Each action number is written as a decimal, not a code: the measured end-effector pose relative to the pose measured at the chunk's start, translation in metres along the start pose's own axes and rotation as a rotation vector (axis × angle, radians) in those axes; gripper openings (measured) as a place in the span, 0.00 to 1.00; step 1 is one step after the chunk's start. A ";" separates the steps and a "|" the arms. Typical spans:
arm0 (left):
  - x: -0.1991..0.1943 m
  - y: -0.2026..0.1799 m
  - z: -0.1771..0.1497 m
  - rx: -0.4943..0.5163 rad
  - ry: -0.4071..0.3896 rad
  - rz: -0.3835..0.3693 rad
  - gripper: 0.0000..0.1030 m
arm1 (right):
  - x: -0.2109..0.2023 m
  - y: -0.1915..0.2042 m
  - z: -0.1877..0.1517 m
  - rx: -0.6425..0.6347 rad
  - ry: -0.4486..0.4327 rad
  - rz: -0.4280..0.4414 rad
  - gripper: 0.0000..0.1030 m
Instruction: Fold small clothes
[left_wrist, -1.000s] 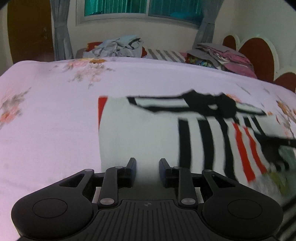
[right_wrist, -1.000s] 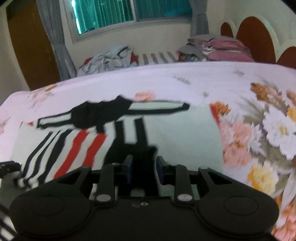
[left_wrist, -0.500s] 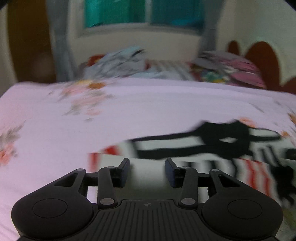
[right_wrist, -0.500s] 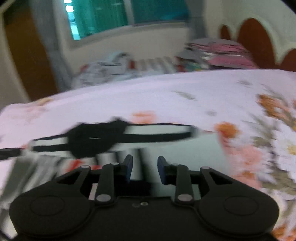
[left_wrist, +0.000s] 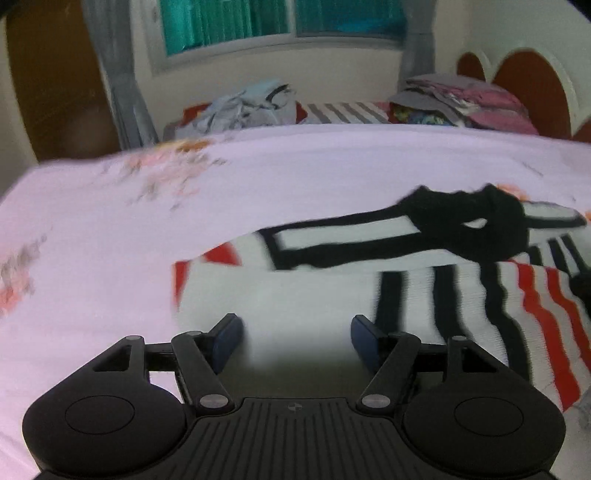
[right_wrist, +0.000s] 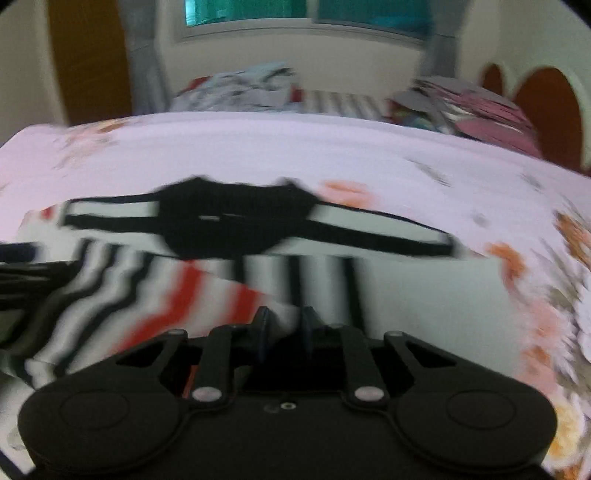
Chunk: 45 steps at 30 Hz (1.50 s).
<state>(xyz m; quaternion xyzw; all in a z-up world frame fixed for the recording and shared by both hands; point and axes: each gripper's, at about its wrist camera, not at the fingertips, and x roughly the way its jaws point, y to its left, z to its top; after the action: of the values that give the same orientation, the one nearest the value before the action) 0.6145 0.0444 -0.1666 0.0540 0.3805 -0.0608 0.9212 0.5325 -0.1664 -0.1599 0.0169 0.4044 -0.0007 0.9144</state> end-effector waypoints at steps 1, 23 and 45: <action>0.000 0.003 0.001 -0.005 0.007 -0.008 0.66 | -0.001 -0.002 0.001 -0.007 0.008 0.014 0.16; -0.068 0.005 -0.065 -0.025 -0.038 -0.039 0.65 | -0.040 0.002 -0.040 -0.011 -0.005 -0.050 0.41; -0.079 -0.001 -0.070 0.053 -0.007 0.031 0.71 | -0.058 0.003 -0.046 0.040 -0.001 -0.067 0.34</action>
<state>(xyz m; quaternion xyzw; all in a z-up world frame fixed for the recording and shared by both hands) 0.5104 0.0588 -0.1599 0.0840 0.3746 -0.0568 0.9216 0.4589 -0.1630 -0.1478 0.0218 0.4042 -0.0396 0.9135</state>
